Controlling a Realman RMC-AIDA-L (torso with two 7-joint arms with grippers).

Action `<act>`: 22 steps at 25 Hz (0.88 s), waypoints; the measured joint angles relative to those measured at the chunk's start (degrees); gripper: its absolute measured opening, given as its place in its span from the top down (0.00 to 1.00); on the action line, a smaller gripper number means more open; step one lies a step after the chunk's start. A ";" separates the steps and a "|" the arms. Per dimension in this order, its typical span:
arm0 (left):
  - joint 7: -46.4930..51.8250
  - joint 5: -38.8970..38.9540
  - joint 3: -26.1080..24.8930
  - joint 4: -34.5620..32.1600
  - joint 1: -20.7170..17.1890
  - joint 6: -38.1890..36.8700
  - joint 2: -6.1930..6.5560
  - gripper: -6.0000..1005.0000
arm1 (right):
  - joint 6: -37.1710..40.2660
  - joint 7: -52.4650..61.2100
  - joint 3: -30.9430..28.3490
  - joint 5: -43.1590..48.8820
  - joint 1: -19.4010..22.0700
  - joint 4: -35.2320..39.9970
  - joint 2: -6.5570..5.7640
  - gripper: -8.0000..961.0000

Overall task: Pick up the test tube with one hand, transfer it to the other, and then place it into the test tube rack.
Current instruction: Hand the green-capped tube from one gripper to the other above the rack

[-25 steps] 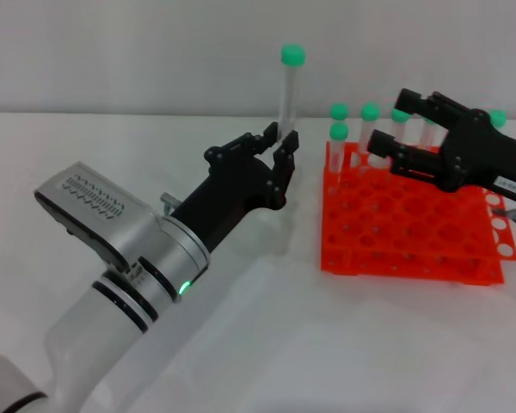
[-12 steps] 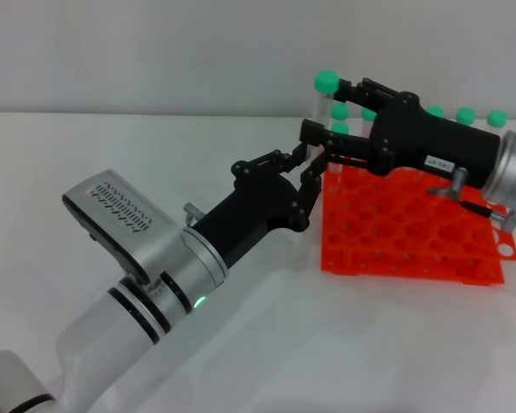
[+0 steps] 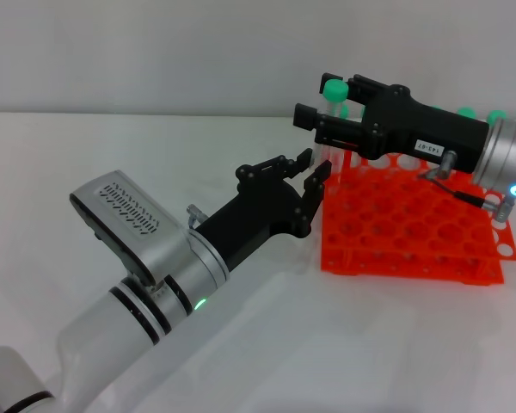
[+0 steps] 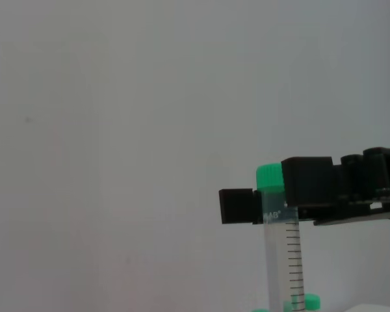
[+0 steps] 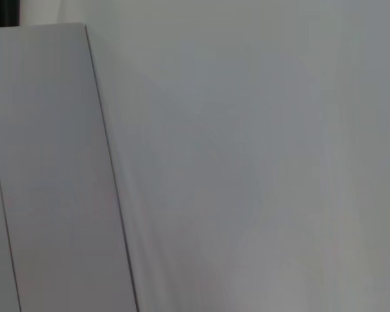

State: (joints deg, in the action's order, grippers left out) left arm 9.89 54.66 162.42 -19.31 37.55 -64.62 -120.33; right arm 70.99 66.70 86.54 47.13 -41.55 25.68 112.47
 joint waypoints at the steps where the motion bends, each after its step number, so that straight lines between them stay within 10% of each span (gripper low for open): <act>1: -0.01 0.00 -0.03 0.00 -0.01 0.01 0.01 0.79 | -0.03 0.07 -0.03 0.01 0.13 0.15 -0.07 0.26; 8: -0.04 0.09 -0.09 -0.07 0.07 0.04 0.01 0.79 | -1.24 0.10 0.02 0.05 0.03 0.26 -0.66 0.26; 22: -0.09 0.40 -0.09 -0.10 0.40 0.20 -0.07 0.79 | -0.75 -1.15 -0.17 2.13 0.47 1.04 -0.93 0.76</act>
State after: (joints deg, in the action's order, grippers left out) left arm 9.81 55.06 162.33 -19.41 37.95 -64.42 -120.40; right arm 70.24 65.55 86.37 49.26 -41.08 26.73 111.53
